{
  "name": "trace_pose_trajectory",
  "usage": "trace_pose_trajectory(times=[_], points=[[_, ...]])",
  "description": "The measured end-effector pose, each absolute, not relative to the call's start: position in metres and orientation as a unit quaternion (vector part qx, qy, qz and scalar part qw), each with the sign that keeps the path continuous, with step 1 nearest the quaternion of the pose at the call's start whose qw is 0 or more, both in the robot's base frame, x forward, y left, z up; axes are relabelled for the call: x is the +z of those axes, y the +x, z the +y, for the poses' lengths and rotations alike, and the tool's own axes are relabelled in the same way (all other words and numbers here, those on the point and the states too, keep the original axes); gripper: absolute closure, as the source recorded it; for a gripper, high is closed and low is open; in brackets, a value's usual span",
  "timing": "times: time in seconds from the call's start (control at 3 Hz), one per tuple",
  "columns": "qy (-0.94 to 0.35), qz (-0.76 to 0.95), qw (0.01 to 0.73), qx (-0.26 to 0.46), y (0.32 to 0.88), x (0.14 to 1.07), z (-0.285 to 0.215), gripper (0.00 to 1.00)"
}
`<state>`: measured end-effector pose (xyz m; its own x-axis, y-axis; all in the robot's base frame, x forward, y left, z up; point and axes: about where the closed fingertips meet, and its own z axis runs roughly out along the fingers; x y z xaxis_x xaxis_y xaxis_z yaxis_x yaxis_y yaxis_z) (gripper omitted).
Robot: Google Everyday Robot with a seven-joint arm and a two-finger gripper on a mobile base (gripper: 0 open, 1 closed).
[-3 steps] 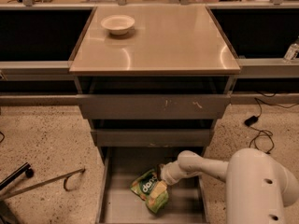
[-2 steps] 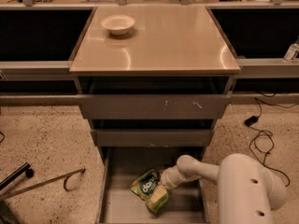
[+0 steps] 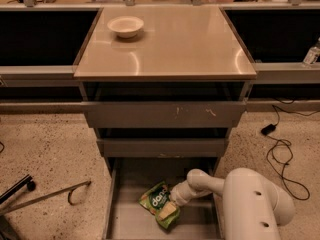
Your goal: Pick green rice chip bag from bottom drawer and place on counter
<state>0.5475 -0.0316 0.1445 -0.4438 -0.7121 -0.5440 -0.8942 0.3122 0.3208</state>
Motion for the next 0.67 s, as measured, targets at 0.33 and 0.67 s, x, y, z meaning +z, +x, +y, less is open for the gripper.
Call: trace_pose_trajectory(times=[0.33, 0.67], points=[[-0.505, 0.795, 0.153, 0.299, 0.5473, 0.1445, -0.0315, 0.43], [-0.504, 0.795, 0.154, 0.3, 0.5466, 0.145, -0.0313, 0.66]])
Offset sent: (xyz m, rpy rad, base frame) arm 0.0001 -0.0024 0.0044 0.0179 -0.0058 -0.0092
